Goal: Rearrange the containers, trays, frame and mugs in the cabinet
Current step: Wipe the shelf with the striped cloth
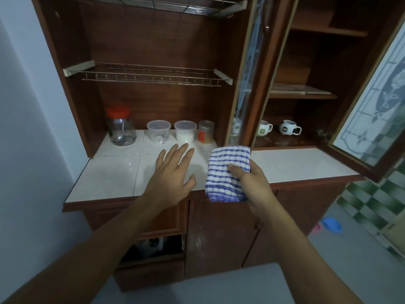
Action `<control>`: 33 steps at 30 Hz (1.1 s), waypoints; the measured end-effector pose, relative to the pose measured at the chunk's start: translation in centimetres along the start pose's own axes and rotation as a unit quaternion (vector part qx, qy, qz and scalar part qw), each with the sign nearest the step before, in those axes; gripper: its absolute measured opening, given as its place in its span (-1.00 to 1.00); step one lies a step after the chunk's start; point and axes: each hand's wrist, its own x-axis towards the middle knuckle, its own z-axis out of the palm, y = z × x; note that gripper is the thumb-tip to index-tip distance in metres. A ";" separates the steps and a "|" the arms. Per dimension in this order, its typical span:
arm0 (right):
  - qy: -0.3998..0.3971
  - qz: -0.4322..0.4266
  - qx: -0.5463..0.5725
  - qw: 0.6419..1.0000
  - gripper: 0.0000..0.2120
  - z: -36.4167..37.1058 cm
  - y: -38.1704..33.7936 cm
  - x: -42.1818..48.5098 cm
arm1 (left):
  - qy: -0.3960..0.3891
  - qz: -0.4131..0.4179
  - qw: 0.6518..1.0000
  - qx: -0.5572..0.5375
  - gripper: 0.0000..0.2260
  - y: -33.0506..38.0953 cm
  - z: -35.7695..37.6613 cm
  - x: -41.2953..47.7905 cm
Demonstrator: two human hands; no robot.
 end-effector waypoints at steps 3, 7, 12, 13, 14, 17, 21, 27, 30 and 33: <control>0.009 -0.001 0.007 1.000 -0.85 -3.0 -0.5 -1.0 | -0.001 0.004 1.000 -0.002 -0.41 3.3 0.1 0.1; 0.009 -0.001 0.000 1.000 -0.83 -6.6 -1.1 -2.1 | 0.007 -0.008 1.000 -0.003 -0.42 7.2 0.1 0.9; 0.022 -0.003 -0.003 1.000 -0.82 -9.9 -2.1 -2.5 | 0.015 0.016 1.000 -0.017 -0.42 10.6 0.7 2.0; 0.026 -0.003 -0.004 1.000 -0.81 -10.3 -2.2 -2.5 | 0.019 0.022 0.999 -0.023 -0.42 10.9 0.7 2.3; 0.032 -0.003 -0.005 0.999 -0.81 -10.8 -2.2 -2.4 | 0.023 0.028 0.999 -0.026 -0.42 11.2 0.8 2.7; 0.045 -0.001 -0.008 0.999 -0.81 -12.2 -2.2 -2.0 | 0.024 0.040 0.999 -0.023 -0.41 12.4 1.0 3.7; 0.047 0.003 0.010 0.999 -0.78 -13.6 -2.7 -1.6 | 0.019 0.053 0.998 -0.031 -0.40 13.4 1.6 4.4; 0.030 -0.007 0.023 0.999 -0.81 -16.7 -3.1 -0.3 | 0.018 0.060 0.998 -0.020 -0.41 15.8 2.5 5.7; 0.010 0.000 0.031 0.999 -0.80 -18.9 -3.2 0.8 | 0.025 0.049 0.998 -0.005 -0.41 17.5 3.3 6.4; -0.013 0.004 0.029 0.999 -0.79 -21.8 -3.6 2.3 | 0.037 0.038 0.998 0.015 -0.42 20.1 4.4 7.6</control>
